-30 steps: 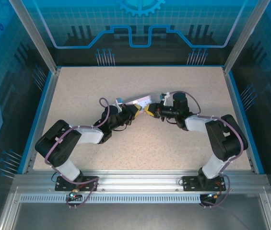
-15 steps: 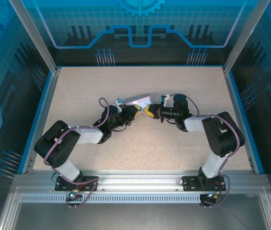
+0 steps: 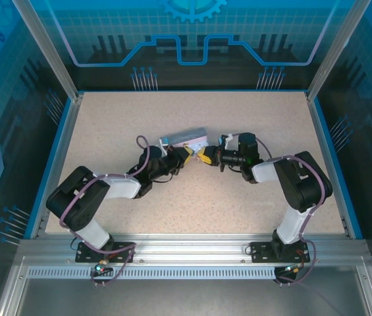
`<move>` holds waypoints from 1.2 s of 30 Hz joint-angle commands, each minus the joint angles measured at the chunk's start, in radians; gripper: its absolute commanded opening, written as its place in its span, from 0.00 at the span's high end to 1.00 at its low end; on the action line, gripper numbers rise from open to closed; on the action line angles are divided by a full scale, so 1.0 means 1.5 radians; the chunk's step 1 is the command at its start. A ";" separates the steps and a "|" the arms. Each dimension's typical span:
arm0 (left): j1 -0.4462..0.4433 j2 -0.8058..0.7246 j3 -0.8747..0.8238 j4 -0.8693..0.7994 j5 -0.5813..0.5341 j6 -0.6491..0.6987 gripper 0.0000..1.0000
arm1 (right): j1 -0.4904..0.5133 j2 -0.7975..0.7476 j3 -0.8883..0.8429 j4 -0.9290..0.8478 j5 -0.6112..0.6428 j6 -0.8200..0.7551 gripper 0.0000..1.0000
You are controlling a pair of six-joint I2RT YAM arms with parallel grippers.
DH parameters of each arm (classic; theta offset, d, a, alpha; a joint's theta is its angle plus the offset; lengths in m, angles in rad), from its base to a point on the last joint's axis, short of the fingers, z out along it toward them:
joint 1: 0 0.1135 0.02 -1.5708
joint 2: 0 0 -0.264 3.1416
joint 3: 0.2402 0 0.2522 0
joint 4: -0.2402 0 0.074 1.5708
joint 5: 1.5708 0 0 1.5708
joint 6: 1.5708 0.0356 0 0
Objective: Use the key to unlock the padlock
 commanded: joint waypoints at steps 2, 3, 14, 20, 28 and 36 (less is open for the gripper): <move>-0.029 -0.019 0.004 0.150 0.139 -0.040 1.00 | 0.012 0.007 -0.003 -0.007 0.041 -0.004 1.00; -0.029 -0.017 0.003 0.156 0.136 -0.045 1.00 | 0.013 0.005 -0.003 -0.007 0.043 -0.007 1.00; -0.029 -0.012 0.000 0.176 0.115 -0.086 1.00 | 0.036 -0.021 0.000 -0.049 0.059 -0.117 1.00; -0.028 -0.016 0.002 0.168 0.117 -0.088 1.00 | 0.043 -0.066 0.017 -0.162 0.083 -0.260 1.00; -0.029 -0.024 0.002 0.159 0.131 -0.082 1.00 | 0.037 -0.065 0.022 -0.192 0.082 -0.336 1.00; -0.029 -0.020 0.015 0.153 0.143 -0.080 1.00 | 0.047 -0.061 0.012 -0.164 0.090 -0.369 1.00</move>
